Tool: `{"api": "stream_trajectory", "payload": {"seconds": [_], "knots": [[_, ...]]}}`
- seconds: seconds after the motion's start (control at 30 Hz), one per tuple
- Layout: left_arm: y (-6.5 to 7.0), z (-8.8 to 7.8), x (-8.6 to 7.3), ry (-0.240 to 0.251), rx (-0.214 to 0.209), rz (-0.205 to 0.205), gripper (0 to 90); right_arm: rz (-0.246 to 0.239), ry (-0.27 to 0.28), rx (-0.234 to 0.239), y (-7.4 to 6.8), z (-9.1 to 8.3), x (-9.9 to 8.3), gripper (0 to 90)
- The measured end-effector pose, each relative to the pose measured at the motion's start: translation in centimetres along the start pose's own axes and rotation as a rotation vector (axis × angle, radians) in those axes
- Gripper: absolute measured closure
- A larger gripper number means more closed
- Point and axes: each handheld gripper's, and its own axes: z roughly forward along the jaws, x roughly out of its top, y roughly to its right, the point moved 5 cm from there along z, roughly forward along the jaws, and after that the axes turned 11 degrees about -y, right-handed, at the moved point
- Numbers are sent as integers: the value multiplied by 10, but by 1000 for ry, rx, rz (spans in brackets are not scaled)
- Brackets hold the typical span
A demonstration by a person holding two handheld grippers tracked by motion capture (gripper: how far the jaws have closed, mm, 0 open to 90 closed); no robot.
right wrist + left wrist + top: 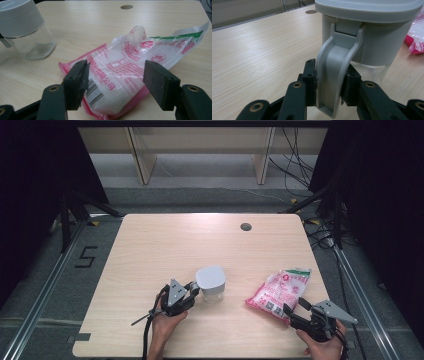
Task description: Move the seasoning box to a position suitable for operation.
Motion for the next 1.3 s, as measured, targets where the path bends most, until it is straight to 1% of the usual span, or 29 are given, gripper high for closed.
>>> {"api": "stream_trajectory", "payload": {"seconds": [0.03, 0.07, 0.1, 0.17, 0.2, 0.23, 0.27, 0.33, 0.37, 0.43, 0.47, 0.5, 0.53, 0.57, 0.6, 0.63, 0.67, 0.7, 0.77, 0.87, 0.9, 0.93, 1.0, 1.1, 1.13, 1.17, 1.2, 1.27, 1.3], "knots": [[3, 2, 0, 9, -15, -40, 689, -1, 0, 0, 0, 0, 0, 376], [3, 2, 1, 5, -9, -32, 689, -1, -1, 0, 0, 0, 0, 376], [5, 4, 2, 10, -20, -40, 689, -4, 2, 2, 0, 1, 0, 376], [5, 5, 3, 4, -19, -22, 689, -1, -2, 1, 0, 0, 0, 376], [8, 7, 4, 11, -31, -41, 689, 29, -11, 6, -3, 0, -1, 376], [8, 7, 5, 0, -23, -24, 689, 33, -5, 7, -4, 0, -1, 376], [10, 8, 5, 0, -27, -32, 689, 36, -15, 7, -4, -1, -1, 376], [13, 9, 6, 7, -38, -43, 688, 31, -11, 6, -3, 0, -1, 376], [13, 9, 6, 9, -34, -37, 688, 31, -10, 6, -3, 0, -1, 376], [14, 7, 5, 0, -32, -39, 687, 33, -3, 7, -3, 0, -1, 376], [14, 7, 5, 3, -36, -38, 686, 39, -16, 7, -4, -1, -1, 376], [14, 7, 5, 1, -37, -26, 686, 31, -11, 6, -3, 0, -1, 376], [17, 7, 5, 6, -48, -41, 684, 30, -11, 7, -3, 0, -1, 376], [19, 6, 5, 9, -56, -46, 683, 29, -11, 7, -3, 0, -1, 376], [20, 5, 4, 2, -54, -43, 682, 5, -3, 1, -1, 0, 0, 376], [22, 5, 4, 2, -65, -42, 680, 3, -2, 0, -1, 0, 0, 376], [24, 4, 4, 2, -71, -40, 679, 18, -7, 4, -2, 0, -1, 376], [27, 4, 4, 5, -75, -46, 677, 31, -12, 7, -3, 0, -1, 376], [31, 4, 4, 6, -87, -37, 676, 31, -11, 6, -3, 0, -1, 376], [35, 6, 5, 15, -105, -44, 676, 32, -1, 8, -4, 0, -1, 376], [36, 6, 5, 18, -102, -48, 676, 39, -14, 7, -4, -1, -1, 376], [35, 7, 6, 13, -96, -36, 676, 37, -13, 7, -4, -1, -1, 376], [35, 9, 7, 13, -109, -44, 676, 36, -13, 7, -4, -1, -1, 376], [33, 13, 9, 7, -100, -38, 677, 36, -13, 7, -4, -1, -1, 376], [31, 15, 10, 12, -106, -46, 677, 35, -13, 7, -4, -1, -1, 376], [30, 15, 10, 4, -97, -41, 677, 34, -12, 7, -4, -1, -1, 376], [29, 17, 11, 10, -100, -49, 678, 33, -2, 8, -4, 0, -1, 376], [26, 20, 11, -3, -89, -37, 678, 37, -13, 7, -4, -1, -1, 376], [26, 21, 11, -2, -97, -46, 679, 32, -9, 6, -3, 0, -1, 376]]}}
